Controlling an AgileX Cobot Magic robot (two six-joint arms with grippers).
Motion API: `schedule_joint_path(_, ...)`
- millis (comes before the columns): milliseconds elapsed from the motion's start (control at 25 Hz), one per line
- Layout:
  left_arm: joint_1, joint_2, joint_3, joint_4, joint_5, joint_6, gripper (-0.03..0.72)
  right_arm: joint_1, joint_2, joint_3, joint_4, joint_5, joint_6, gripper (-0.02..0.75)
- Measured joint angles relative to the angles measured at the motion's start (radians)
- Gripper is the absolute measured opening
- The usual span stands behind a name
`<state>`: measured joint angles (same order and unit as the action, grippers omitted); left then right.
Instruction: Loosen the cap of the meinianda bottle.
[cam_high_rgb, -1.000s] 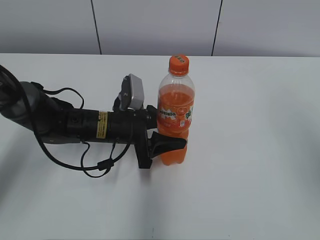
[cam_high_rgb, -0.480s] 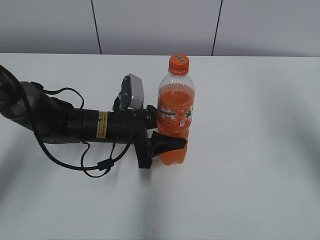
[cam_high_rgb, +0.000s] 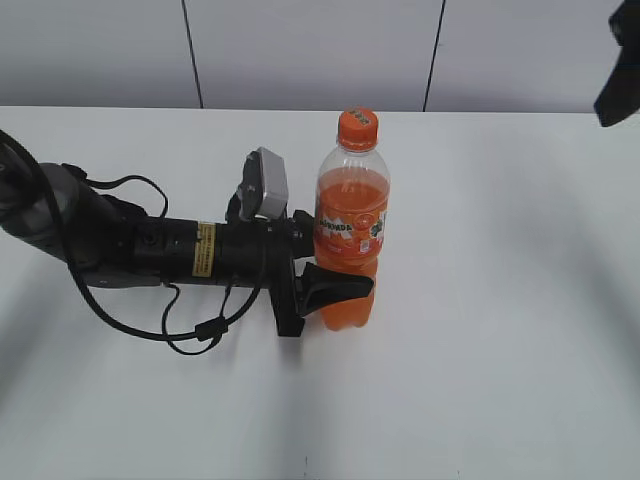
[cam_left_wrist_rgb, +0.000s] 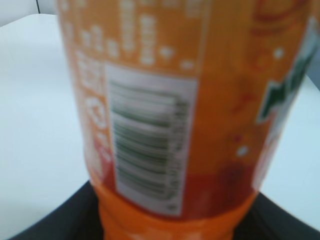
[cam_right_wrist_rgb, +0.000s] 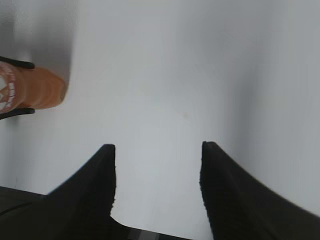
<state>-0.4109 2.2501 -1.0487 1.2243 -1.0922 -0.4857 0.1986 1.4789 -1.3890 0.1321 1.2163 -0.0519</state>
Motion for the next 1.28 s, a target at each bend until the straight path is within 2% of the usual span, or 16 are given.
schedule_joint_path(400, 0.0, 0.0, 0.0, 0.0, 0.0, 0.0, 0.394, 0.27, 0.097, -0.199, 0.003, 0.001, 0.064, 0.405)
schedule_joint_path(680, 0.0, 0.0, 0.0, 0.0, 0.0, 0.0, 0.394, 0.388, 0.213, -0.34, 0.003, 0.001, 0.08, 0.405)
schedule_joint_path(840, -0.001, 0.0, 0.0, 0.0, 0.0, 0.0, 0.394, 0.417, 0.261, -0.368, 0.006, 0.0, 0.083, 0.405)
schedule_joint_path(1280, -0.001, 0.0, 0.0, 0.0, 0.0, 0.0, 0.394, 0.417, 0.319, -0.368, 0.013, 0.0, 0.089, 0.405)
